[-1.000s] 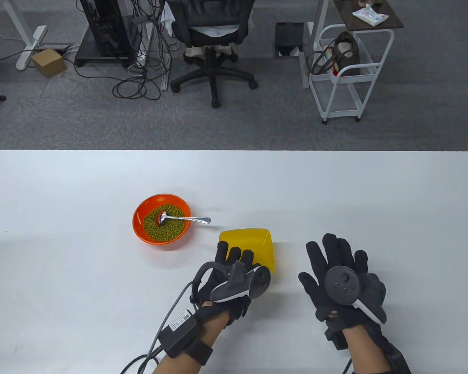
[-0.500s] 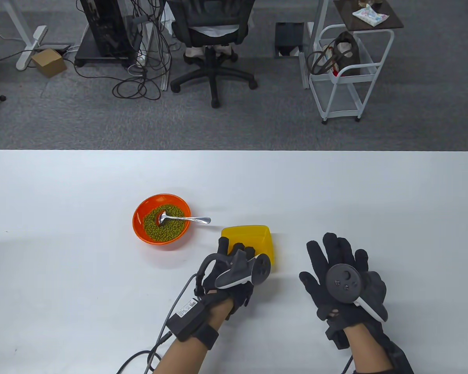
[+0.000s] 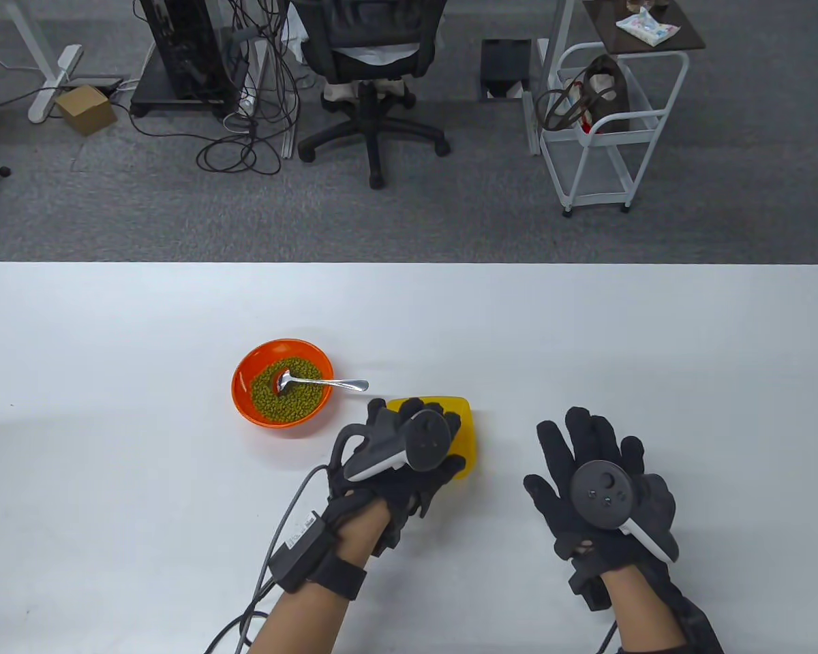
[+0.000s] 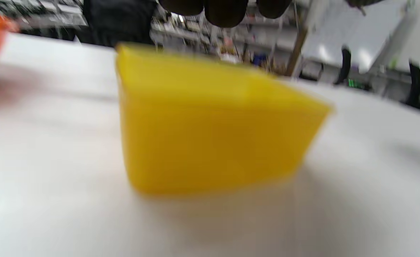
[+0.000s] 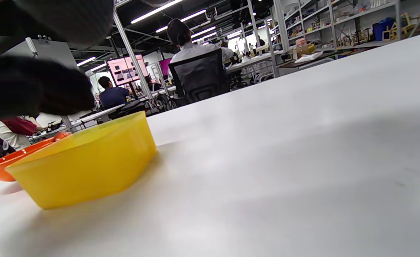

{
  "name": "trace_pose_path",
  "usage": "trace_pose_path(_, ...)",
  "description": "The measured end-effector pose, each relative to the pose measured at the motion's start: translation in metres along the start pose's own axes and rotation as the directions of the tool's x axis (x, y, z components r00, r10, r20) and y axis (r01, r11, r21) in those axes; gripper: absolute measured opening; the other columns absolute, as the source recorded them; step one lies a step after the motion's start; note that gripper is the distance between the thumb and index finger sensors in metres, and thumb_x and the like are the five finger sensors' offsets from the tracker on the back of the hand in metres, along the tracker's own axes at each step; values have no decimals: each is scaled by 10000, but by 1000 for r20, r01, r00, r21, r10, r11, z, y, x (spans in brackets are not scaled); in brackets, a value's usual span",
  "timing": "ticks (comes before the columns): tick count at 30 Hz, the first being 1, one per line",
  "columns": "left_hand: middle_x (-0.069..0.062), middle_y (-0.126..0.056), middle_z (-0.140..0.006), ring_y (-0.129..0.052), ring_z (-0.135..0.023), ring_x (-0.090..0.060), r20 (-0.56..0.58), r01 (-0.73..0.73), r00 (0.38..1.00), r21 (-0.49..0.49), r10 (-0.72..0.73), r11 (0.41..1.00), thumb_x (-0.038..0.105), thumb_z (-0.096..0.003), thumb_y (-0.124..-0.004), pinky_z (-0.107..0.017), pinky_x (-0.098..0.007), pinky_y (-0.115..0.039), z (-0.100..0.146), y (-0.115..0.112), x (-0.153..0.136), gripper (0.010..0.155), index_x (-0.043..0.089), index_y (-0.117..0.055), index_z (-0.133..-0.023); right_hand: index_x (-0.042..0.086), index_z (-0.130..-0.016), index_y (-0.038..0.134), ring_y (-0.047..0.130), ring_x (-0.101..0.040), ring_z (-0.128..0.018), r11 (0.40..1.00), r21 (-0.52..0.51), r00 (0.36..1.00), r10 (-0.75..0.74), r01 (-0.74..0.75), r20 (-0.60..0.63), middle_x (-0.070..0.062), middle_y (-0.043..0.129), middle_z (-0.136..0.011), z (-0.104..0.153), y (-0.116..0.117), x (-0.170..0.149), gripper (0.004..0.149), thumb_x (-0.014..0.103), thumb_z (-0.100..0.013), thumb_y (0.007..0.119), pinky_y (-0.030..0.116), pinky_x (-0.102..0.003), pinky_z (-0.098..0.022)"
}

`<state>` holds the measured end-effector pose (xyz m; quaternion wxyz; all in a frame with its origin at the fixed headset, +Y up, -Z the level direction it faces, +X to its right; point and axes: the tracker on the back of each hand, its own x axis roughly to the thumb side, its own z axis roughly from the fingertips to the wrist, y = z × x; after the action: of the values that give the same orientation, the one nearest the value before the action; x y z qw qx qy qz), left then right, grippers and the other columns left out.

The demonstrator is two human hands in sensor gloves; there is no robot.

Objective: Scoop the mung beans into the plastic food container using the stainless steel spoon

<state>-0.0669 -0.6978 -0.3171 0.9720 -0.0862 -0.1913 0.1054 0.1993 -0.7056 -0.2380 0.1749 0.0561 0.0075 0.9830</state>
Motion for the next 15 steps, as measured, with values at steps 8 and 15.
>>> trace_pose_path(8,-36,-478,-1105,-564,-978,-317,-348,273,903,16,-251,962,544,-462,-689,-780,-597,-399,-12,25,-67,711,384,-348,-1066,357,-1091,276,43,-337,-1064,1000,7,1000,1,-1,-4,4,5,-1137,-1,0,0,736,577,-510,672,-14,-647,-685)
trace_pose_path(15,-5,-555,-1000,-621,-842,-278,-412,435,794,-132,-448,891,547,-422,-797,-743,-563,-435,-38,-1,-78,820,480,-281,-1056,358,-1091,272,37,-334,-1064,1000,23,1000,-2,2,-20,8,1,-1137,-3,3,-3,740,576,-509,675,-21,-645,-685)
